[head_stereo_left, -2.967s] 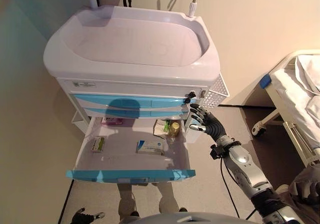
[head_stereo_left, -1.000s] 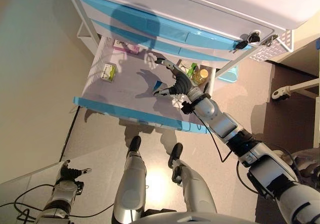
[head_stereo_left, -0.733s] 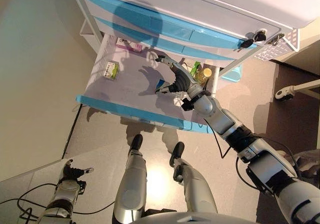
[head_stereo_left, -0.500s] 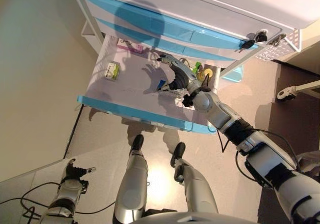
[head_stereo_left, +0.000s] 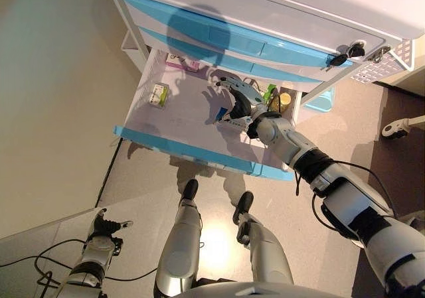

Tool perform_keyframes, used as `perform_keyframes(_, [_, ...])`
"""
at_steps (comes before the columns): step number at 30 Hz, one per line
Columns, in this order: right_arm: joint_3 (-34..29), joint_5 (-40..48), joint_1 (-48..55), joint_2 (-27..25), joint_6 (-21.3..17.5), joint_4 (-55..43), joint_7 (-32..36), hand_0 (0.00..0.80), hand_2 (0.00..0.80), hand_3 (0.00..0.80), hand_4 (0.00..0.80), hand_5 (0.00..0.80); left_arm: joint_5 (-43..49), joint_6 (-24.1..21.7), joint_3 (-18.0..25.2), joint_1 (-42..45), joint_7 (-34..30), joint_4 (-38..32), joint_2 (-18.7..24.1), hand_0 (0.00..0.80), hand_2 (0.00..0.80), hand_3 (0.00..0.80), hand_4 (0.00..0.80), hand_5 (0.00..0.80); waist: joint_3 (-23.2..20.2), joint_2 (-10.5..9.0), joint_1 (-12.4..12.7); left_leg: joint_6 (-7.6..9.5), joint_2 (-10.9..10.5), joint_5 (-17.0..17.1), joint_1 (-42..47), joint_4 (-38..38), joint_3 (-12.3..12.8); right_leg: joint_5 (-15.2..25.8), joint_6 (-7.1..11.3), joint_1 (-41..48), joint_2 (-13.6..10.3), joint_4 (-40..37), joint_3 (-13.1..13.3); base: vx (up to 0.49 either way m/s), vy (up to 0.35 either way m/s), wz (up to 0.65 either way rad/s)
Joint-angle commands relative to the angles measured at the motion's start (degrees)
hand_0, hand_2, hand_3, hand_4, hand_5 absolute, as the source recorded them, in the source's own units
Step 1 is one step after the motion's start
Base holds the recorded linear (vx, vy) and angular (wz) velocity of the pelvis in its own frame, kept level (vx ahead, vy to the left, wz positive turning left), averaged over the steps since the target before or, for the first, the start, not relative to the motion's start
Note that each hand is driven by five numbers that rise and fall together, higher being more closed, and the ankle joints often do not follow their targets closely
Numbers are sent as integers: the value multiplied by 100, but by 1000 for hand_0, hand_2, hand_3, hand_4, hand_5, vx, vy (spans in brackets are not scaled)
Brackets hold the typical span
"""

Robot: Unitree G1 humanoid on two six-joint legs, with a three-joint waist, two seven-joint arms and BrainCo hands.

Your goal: Open the drawer and pick up the medicine

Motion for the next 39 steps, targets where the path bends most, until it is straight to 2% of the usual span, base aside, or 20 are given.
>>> perform_keyframes(1, [253, -248, -354, 173, -18, 136, -155, 0, 0, 0, 0, 0, -161, -28, -143, -19, 137, 248, 128, 0, 0, 0, 0, 0, -99, -121, 23, 453, -484, 228, -161, -267, -245, -276, 312, 108, -42, 373, -102, 0, 0, 0])
perform_keyframes(8, [478, -614, -431, 311, 73, 735, -141, 0, 0, 0, 0, 0, -201, -57, -210, -35, 119, 259, 149, 0, 0, 0, 0, 0, -76, -106, 69, 445, -488, 232, -144, -284, -263, -267, 314, 127, -47, 358, -119, 0, 0, 0])
perform_keyframes(22, [572, -809, -361, 492, 149, 1207, -148, 0, 0, 0, 0, 0, -256, -61, -239, -75, 115, 347, 106, 0, 0, 0, 0, 0, -35, -83, 60, 441, -501, 253, -128, -310, -287, -252, 311, 157, -36, 342, -115, -1, 0, 1])
perform_keyframes(39, [339, -881, -501, 437, 411, 2118, -421, 0, 0, 0, 0, 0, -338, -76, -393, -112, 135, 346, 14, 0, 0, 0, 0, 0, -23, -5, 52, 454, -527, 279, -173, -324, -281, -196, 325, 109, -59, 307, -117, 0, 0, 0])
